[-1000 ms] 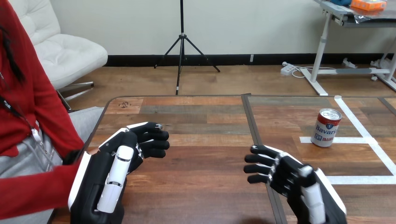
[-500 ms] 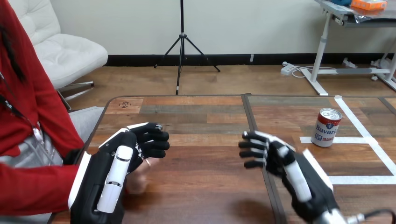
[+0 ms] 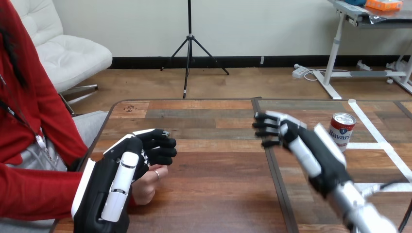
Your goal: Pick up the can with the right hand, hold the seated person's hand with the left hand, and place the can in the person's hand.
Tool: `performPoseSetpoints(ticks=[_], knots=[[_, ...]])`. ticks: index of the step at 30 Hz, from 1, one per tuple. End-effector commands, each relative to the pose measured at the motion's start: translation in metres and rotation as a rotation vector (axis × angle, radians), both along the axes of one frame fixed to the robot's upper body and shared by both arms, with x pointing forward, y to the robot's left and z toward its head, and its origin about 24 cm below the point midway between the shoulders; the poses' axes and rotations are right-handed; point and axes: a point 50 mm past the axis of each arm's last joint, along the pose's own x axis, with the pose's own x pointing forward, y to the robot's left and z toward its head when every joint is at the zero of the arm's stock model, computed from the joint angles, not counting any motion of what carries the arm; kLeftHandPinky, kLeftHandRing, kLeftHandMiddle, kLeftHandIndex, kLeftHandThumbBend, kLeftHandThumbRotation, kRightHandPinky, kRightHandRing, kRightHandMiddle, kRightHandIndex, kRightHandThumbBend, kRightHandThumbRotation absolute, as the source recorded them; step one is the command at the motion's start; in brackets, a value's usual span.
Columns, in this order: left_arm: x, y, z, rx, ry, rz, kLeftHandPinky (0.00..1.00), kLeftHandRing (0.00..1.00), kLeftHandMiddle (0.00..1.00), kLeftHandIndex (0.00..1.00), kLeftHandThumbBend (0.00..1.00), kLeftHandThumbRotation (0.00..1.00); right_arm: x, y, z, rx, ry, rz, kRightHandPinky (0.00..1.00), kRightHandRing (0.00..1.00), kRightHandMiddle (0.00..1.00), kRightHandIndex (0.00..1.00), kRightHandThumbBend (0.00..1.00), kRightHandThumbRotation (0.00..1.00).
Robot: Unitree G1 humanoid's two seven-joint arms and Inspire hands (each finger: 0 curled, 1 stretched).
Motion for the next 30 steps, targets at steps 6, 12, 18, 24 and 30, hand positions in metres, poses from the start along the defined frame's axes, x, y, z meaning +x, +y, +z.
performPoseSetpoints(ticks=[6, 12, 18, 24, 30], knots=[[0.014, -0.002, 0.014, 0.008, -0.085, -0.009, 0.62, 0.64, 0.64, 0.62, 0.44, 0.88, 0.08, -0.019, 0.088, -0.263, -0.278, -0.107, 0.75, 0.81, 0.82, 0.82, 0.85, 1.0], [0.015, -0.002, 0.015, 0.011, -0.089, -0.009, 0.62, 0.64, 0.64, 0.61, 0.43, 0.88, 0.093, -0.024, 0.104, -0.359, -0.298, -0.143, 0.77, 0.82, 0.83, 0.83, 0.84, 1.0], [0.017, -0.002, 0.014, 0.021, -0.092, -0.01, 0.61, 0.64, 0.63, 0.61, 0.42, 0.89, 0.106, -0.029, 0.118, -0.478, -0.318, -0.193, 0.77, 0.83, 0.85, 0.85, 0.85, 1.0], [0.017, -0.001, 0.014, 0.028, -0.096, -0.012, 0.6, 0.63, 0.63, 0.61, 0.41, 0.9, 0.117, -0.036, 0.129, -0.559, -0.301, -0.268, 0.74, 0.82, 0.85, 0.84, 0.89, 1.0], [0.018, -0.002, 0.014, 0.027, -0.098, -0.027, 0.59, 0.63, 0.63, 0.61, 0.4, 0.92, 0.127, -0.043, 0.141, -0.688, -0.281, -0.329, 0.76, 0.84, 0.86, 0.85, 0.93, 1.0]])
